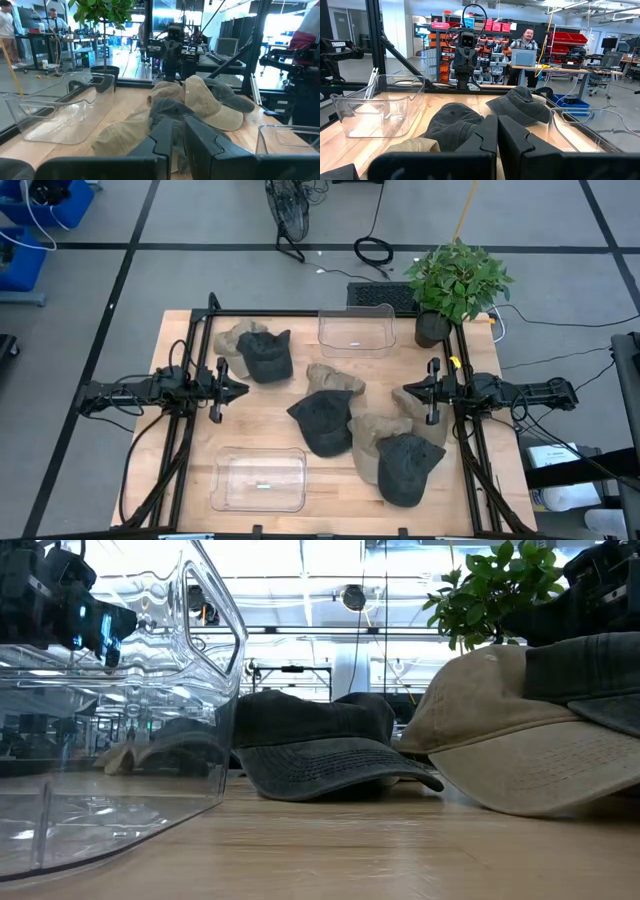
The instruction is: Pick & Place hat
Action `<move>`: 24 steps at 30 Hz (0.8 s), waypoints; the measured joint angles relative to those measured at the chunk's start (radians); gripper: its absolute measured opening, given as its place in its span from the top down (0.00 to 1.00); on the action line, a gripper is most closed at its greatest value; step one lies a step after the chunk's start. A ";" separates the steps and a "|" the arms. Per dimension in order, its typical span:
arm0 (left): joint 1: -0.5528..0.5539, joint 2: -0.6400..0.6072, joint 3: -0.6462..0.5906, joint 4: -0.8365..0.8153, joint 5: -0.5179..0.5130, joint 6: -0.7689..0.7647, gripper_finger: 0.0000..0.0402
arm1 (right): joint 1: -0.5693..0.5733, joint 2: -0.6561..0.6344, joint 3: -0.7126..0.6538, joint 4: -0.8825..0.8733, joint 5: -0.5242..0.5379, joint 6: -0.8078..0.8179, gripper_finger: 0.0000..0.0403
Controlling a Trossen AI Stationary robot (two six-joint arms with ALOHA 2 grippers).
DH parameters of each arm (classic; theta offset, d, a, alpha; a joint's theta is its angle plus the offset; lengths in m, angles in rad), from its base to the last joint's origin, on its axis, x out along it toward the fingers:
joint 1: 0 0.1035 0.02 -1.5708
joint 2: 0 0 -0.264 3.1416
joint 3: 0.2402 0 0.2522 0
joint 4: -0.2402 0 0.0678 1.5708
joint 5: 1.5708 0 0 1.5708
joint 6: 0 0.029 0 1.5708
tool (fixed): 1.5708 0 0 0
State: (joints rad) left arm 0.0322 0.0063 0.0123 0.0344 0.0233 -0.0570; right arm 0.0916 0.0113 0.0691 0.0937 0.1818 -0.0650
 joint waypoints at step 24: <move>0.000 0.000 0.000 0.000 0.000 0.000 0.88 | 0.000 0.000 0.000 0.000 0.028 -0.346 1.00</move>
State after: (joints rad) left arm 0.0322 0.0063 0.0120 0.0341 0.0231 -0.0570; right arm 0.0914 0.0113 0.0690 0.0940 0.2096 -0.4111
